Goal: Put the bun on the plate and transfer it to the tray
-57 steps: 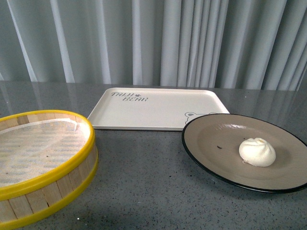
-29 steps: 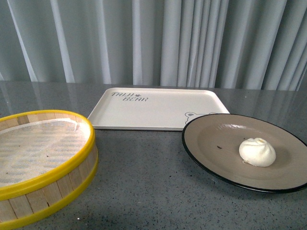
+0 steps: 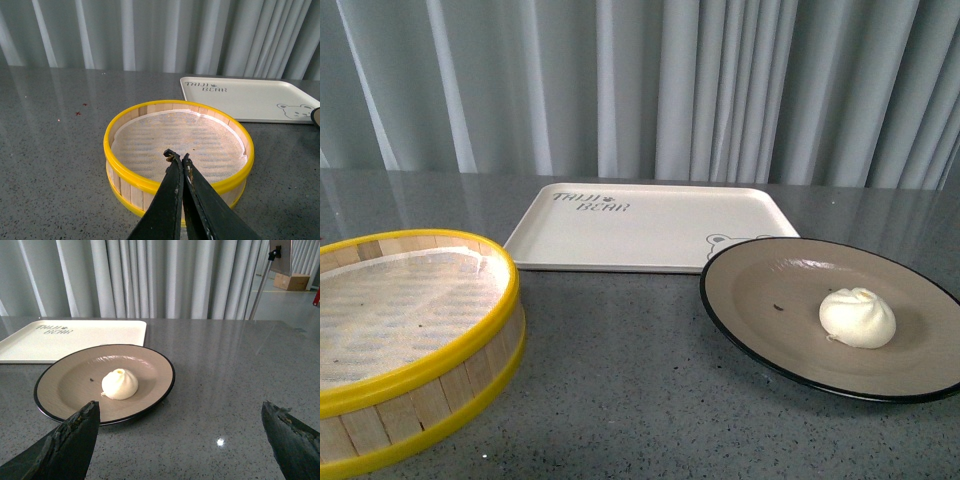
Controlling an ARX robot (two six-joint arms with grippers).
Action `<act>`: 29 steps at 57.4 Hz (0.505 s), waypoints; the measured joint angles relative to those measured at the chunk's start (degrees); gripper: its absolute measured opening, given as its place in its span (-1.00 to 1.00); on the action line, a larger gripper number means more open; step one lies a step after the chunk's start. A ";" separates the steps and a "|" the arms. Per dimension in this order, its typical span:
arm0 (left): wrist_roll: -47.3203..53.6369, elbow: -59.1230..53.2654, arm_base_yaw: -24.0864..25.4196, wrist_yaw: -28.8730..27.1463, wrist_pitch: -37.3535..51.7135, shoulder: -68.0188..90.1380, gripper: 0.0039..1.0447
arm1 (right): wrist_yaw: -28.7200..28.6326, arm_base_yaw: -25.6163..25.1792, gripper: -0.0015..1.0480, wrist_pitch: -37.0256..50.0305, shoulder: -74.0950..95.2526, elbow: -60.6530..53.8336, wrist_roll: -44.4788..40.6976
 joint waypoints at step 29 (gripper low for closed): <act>-0.02 0.00 0.00 0.00 -0.22 0.00 0.16 | 0.00 0.00 0.84 0.00 0.00 0.00 0.02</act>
